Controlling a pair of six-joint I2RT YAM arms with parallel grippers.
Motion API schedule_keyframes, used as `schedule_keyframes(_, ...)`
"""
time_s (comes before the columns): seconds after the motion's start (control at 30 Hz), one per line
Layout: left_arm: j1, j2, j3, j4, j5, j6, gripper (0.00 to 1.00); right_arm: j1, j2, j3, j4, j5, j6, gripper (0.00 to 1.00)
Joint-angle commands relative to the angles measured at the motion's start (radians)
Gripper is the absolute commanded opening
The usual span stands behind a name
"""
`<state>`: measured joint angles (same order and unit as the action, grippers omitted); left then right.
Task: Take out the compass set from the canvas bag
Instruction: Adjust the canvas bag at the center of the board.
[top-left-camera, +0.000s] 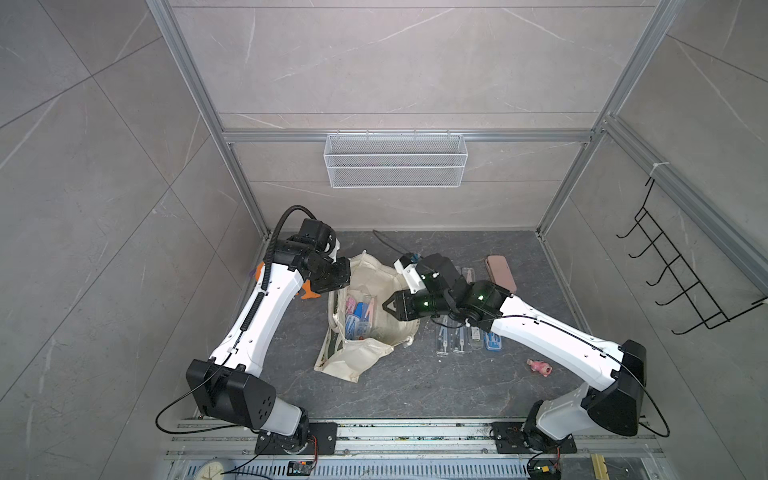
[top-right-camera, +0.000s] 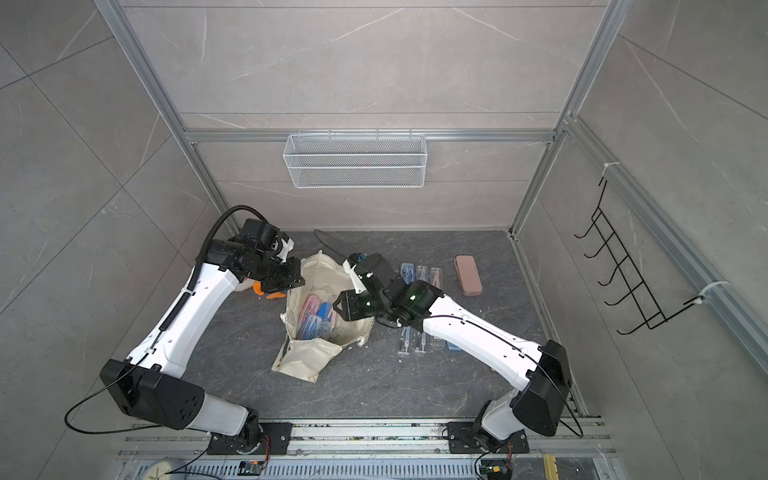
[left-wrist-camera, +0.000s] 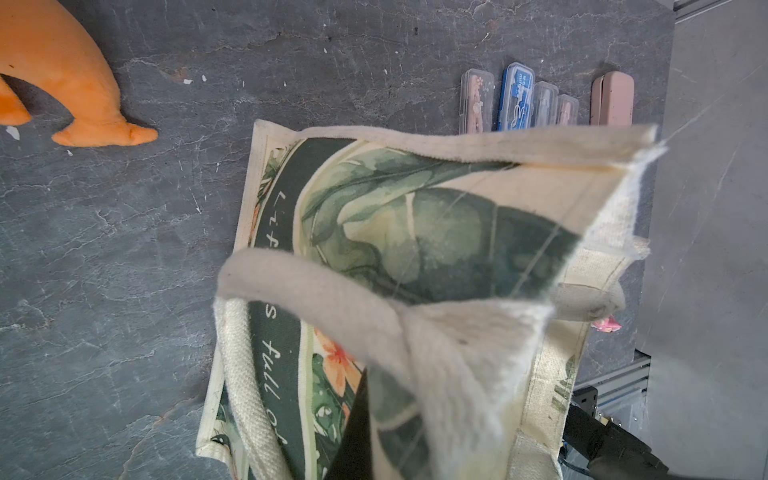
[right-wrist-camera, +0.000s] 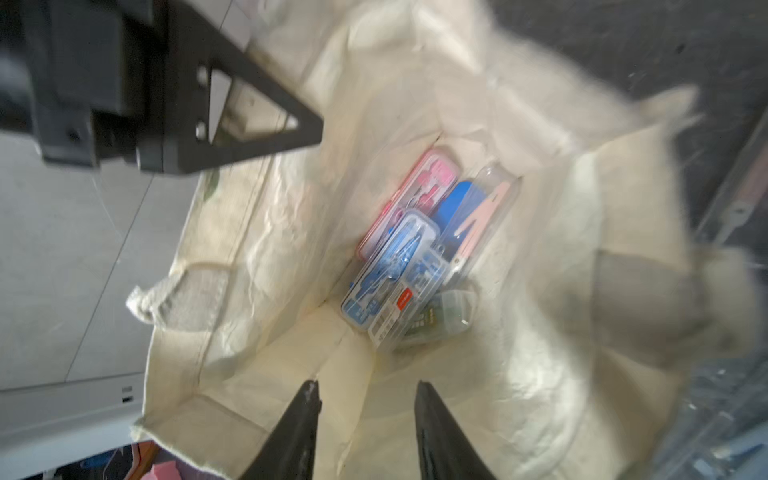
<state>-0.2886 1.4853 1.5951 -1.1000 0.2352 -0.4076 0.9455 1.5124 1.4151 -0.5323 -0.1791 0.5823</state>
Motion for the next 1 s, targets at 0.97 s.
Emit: schedule_keyframes(0.97, -0.122, -0.124, -0.051, 0.06, 0.02, -0.085, 0.0, 0.094, 0.145, 0.055, -0.084, 0.194, 0.503, 0.48)
